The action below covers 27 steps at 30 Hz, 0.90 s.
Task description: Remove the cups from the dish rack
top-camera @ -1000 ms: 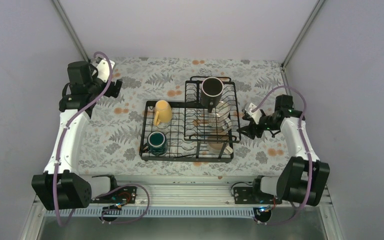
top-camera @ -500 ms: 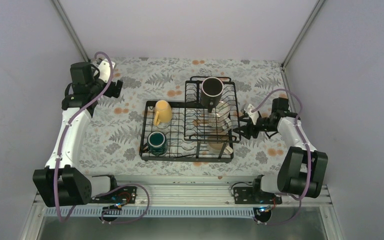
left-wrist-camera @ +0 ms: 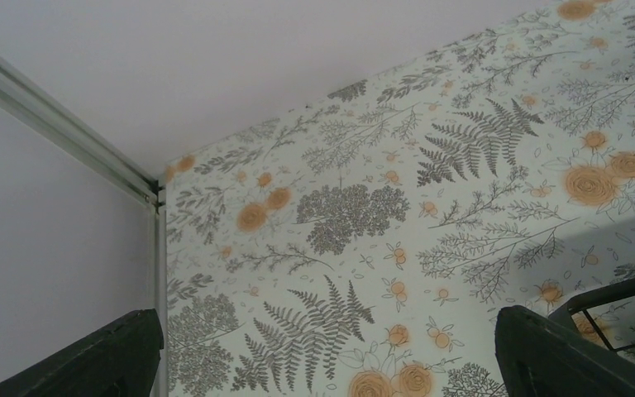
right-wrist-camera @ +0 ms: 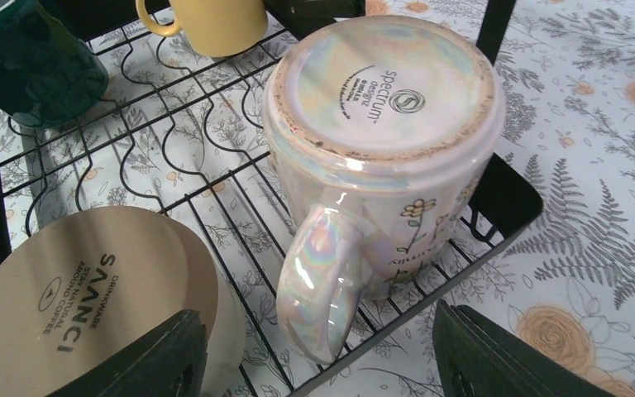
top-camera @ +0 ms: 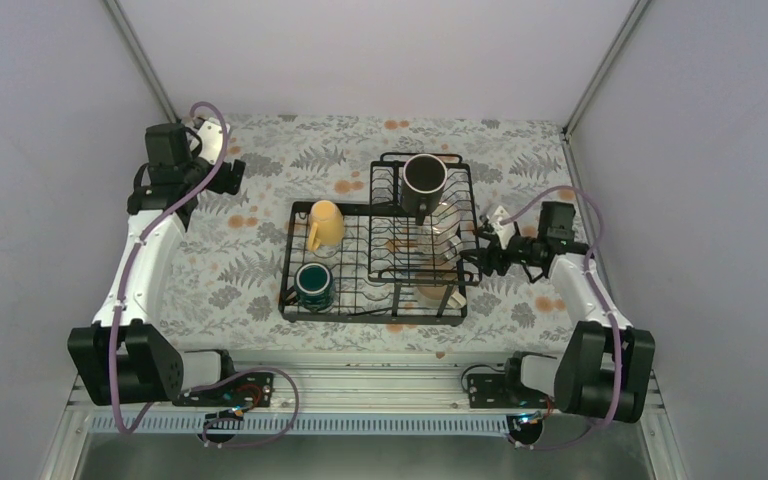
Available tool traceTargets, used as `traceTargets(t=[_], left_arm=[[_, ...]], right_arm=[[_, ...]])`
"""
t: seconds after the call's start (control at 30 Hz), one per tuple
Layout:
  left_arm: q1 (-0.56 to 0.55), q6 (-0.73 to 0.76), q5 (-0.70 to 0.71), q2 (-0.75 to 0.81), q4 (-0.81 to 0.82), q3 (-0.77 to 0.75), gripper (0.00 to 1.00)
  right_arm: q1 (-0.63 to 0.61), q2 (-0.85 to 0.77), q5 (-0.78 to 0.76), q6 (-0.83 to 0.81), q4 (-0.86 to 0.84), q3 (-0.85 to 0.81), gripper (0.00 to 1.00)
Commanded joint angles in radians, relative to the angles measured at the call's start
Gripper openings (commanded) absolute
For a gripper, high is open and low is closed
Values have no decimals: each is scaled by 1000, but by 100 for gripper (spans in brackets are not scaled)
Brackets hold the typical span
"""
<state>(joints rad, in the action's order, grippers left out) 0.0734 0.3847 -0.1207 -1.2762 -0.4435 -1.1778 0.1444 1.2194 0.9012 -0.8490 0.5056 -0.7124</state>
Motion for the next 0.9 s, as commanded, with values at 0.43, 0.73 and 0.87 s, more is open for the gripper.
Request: traceTargets(t=[0.43, 0.73, 0.87], left_arm=[[-5, 1, 6, -14, 15, -16, 100], [-4, 3, -6, -15, 17, -6, 100], [-5, 3, -7, -12, 23, 3, 100]], right_arm=[[-110, 109, -96, 143, -154, -24, 65], [-137, 135, -111, 189, -209, -22, 47], [-137, 116, -124, 191, -214, -21, 36]])
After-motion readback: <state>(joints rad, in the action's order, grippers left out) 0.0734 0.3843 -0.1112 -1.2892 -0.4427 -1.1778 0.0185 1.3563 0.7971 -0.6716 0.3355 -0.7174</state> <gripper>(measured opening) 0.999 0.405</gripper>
